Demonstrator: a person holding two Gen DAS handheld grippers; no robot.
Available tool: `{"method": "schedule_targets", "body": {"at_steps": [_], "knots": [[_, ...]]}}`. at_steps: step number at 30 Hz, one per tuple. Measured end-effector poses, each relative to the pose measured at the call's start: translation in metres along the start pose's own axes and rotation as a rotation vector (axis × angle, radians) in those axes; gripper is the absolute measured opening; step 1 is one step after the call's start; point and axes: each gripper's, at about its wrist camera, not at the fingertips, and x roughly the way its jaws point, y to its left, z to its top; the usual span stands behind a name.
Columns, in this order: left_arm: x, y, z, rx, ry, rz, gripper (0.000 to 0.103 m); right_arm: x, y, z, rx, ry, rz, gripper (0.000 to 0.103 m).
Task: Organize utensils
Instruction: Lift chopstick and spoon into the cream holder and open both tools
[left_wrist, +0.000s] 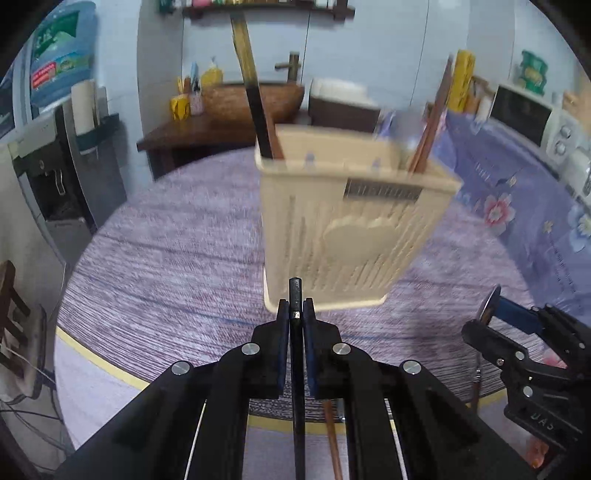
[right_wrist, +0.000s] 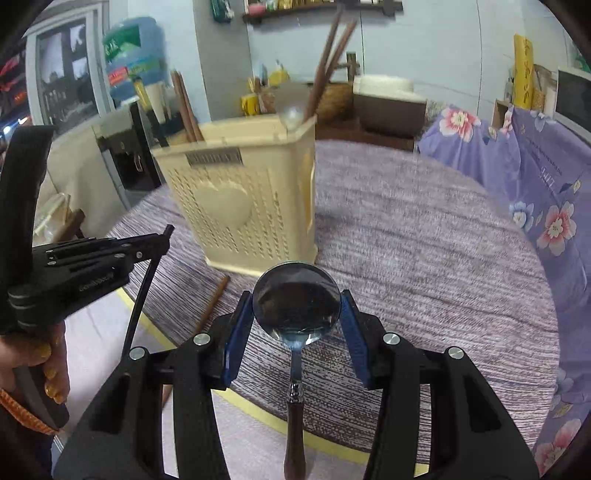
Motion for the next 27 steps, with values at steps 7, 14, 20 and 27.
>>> {"method": "schedule_targets", "body": {"at_steps": [7,14,20,27], "knots": [[-0.064,-0.003,0.025,-0.007,-0.165,-0.044,0.009,-0.047,-0.002,0.017,0.018,-0.087,0.044,0.048],[-0.073,-0.009,0.035,0.010,-0.201,-0.057,0.009,-0.059,0.001,0.028,0.008,-0.104,0.049,0.048],[-0.079,-0.005,0.036,0.002,-0.213,-0.071,0.009,-0.058,0.000,0.030,0.005,-0.092,0.060,0.048],[-0.103,-0.004,0.053,0.005,-0.262,-0.102,0.008,-0.071,0.000,0.045,0.003,-0.151,0.114,0.048]]}}
